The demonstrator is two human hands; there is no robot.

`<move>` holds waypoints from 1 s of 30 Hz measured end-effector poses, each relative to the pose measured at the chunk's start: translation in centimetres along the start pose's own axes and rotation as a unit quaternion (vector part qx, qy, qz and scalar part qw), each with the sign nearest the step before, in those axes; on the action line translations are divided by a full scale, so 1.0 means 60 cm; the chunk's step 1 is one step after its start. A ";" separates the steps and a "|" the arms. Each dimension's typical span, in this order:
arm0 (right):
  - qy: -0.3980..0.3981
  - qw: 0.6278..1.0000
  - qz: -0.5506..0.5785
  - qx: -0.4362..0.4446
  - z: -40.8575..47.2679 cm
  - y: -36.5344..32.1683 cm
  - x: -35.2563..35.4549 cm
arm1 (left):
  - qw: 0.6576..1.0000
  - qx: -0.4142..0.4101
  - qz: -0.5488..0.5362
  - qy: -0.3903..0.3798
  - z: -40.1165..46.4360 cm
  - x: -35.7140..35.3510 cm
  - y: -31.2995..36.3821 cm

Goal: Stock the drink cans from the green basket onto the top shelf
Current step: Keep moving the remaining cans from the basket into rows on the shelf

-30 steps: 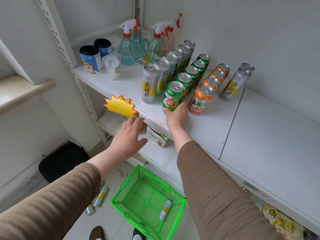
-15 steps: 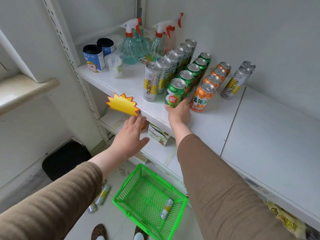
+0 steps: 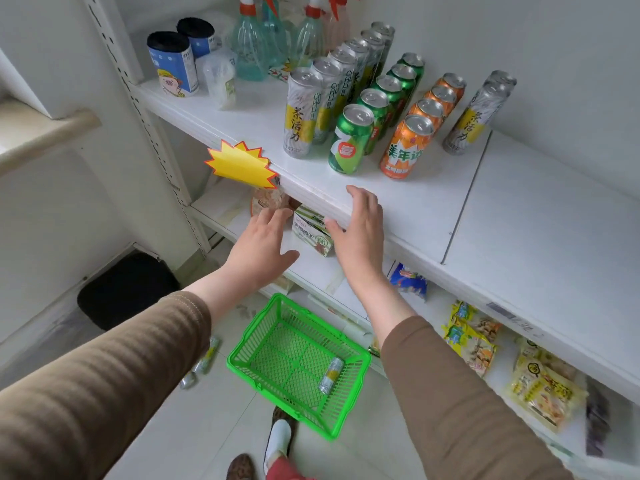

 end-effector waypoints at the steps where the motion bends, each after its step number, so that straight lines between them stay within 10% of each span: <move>1: -0.013 0.999 -0.037 0.034 -0.026 -0.005 -0.005 | 1.000 -0.001 -0.002 -0.006 -0.009 -0.013 -0.002; 17: -0.217 0.960 -0.167 -0.048 -0.364 0.384 -0.202 | 0.983 0.017 0.009 -0.181 -0.173 -0.509 -0.082; 30: -0.295 0.880 -0.139 -0.345 -0.607 0.927 -0.441 | 0.950 0.019 0.021 -0.312 -0.228 -1.049 -0.108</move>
Point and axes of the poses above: each hand's wrist, its own z-axis towards the middle knuckle, its own x-axis out of the back of the hand, y = z × x, the point moved 9 cm from there along z, towards the middle knuckle, and after that the axes turned 15 degrees about z, right-handed, at the moved point
